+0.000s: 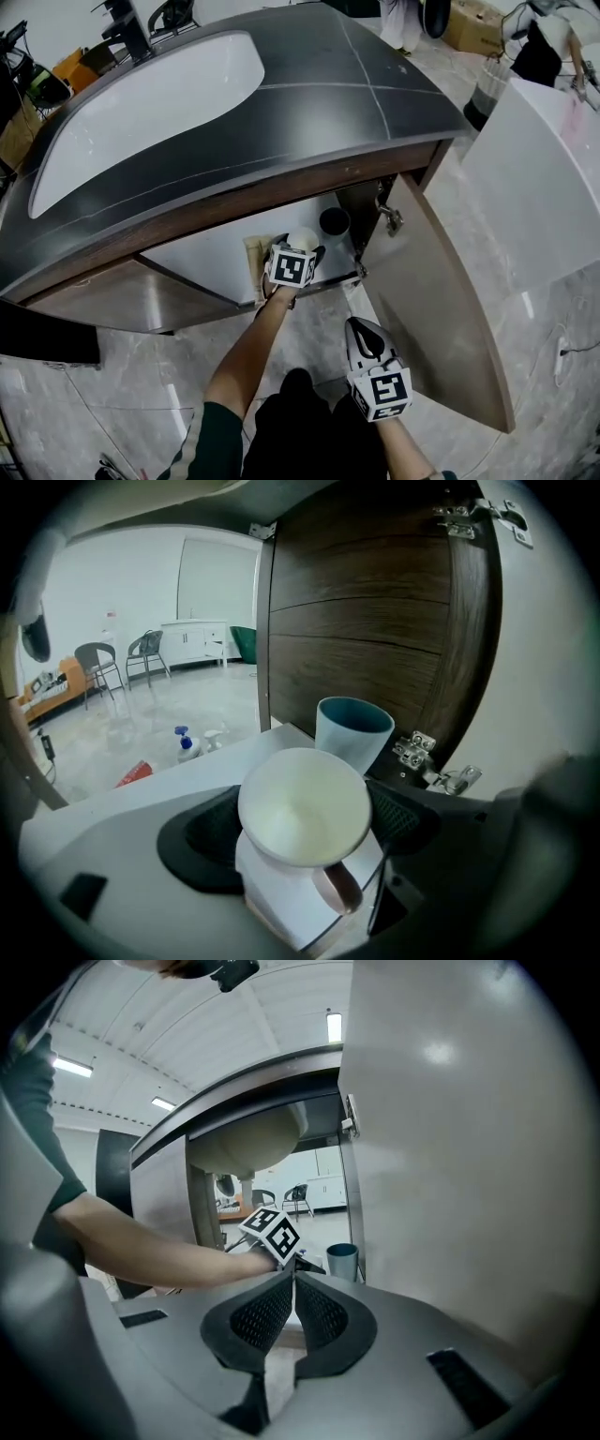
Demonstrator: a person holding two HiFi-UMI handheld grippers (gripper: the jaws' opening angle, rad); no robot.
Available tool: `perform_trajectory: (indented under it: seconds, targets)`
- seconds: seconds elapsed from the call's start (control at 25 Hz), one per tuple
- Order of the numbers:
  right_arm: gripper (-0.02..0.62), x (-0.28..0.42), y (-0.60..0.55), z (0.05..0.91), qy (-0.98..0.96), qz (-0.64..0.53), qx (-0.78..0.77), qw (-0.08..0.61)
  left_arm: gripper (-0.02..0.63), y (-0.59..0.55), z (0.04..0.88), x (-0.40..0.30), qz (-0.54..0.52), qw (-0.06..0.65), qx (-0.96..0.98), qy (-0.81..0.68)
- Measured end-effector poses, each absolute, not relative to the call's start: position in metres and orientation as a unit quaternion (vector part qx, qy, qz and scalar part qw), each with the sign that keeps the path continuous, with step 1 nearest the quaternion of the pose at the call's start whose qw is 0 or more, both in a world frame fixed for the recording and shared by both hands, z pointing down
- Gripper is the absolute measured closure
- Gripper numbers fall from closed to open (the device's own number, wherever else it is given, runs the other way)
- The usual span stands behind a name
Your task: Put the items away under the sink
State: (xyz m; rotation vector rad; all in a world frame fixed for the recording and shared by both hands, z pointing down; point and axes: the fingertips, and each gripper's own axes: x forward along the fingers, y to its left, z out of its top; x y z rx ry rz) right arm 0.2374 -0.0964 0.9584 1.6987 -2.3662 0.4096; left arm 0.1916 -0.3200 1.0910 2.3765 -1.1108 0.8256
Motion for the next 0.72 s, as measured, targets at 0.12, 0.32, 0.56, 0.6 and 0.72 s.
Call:
perform_trajectory:
  seconds: [0.12,0.32,0.56,0.6,0.72]
  targets:
    - [0.552,0.239,-0.097,0.962,-0.797,0.149,0.577,0.096,0.189,-0.324,1.100,0.194,0.288,0.198,0.847,-0.400]
    - [0.552,0.237,-0.095,0.967,-0.799,0.151,0.573,0.102,0.189,-0.326,1.110,0.200,0.280,0.196,0.849,-0.402]
    - [0.552,0.234,-0.092,0.966,-0.799,0.159,0.573,0.094,0.187,-0.318,1.112,0.195,0.295,0.186,0.848,-0.397]
    - [0.552,0.234,-0.091,0.966,-0.800,0.158,0.572,0.091,0.187,-0.314,1.111,0.195,0.300,0.183,0.849,-0.395]
    - [0.552,0.235,-0.088,0.964,-0.799,0.169,0.573,0.075,0.187,-0.299,1.106,0.192,0.301,0.182,0.851,-0.390]
